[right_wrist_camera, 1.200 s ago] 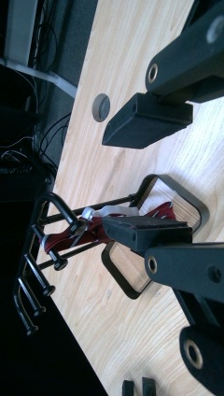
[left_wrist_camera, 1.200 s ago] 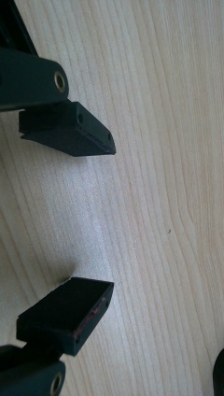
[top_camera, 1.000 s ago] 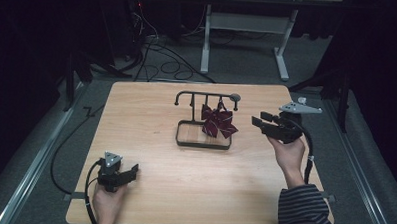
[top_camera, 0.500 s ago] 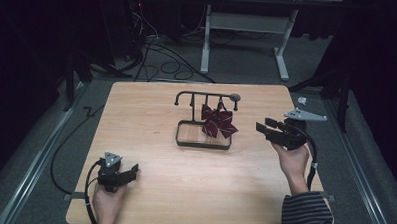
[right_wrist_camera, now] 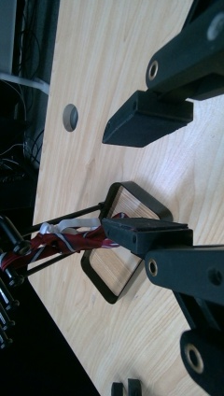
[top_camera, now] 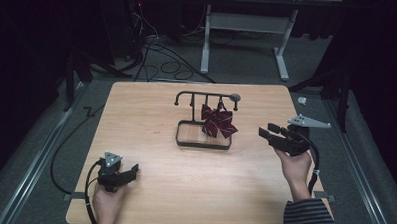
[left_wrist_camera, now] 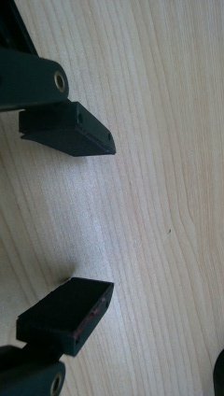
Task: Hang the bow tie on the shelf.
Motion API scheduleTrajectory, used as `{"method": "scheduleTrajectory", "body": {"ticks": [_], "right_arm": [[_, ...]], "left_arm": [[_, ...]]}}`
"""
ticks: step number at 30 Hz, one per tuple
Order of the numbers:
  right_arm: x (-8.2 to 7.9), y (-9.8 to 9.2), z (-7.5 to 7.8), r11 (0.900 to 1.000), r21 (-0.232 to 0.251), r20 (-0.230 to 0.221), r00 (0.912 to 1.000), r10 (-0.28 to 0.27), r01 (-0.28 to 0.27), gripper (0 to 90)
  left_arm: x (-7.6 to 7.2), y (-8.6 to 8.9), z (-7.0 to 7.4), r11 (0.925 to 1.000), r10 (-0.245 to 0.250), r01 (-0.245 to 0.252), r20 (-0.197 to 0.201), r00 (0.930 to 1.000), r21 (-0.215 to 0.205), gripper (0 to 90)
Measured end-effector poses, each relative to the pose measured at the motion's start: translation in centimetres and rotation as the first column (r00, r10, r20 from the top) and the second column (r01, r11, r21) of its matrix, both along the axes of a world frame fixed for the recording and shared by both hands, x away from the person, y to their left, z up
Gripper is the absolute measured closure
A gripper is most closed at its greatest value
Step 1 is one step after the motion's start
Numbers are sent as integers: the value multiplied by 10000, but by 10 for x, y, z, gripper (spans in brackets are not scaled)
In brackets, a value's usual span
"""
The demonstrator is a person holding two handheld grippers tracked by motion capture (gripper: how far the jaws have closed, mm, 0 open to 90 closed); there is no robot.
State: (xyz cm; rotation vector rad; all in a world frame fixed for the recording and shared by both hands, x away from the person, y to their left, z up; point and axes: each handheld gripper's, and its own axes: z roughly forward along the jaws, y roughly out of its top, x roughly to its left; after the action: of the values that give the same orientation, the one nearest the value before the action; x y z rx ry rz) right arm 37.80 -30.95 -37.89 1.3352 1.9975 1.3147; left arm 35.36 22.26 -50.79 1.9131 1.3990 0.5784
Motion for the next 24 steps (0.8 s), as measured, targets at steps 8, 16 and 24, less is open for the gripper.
{"method": "scheduleTrajectory", "body": {"ticks": [8,16,24], "right_arm": [[-6,-3,-8,9999,89,-125,9999,-96,98,541],[-10,-5,-13,9999,55,-136,9998,-132,132,541],[-15,-6,-19,9998,143,-223,9996,-159,162,541]], "left_arm": [[0,0,0,10000,2,-2,0,10000,6,288],[0,0,0,10000,2,-2,-2,10000,8,288],[0,0,0,10000,-2,2,-1,10000,24,288]]}}
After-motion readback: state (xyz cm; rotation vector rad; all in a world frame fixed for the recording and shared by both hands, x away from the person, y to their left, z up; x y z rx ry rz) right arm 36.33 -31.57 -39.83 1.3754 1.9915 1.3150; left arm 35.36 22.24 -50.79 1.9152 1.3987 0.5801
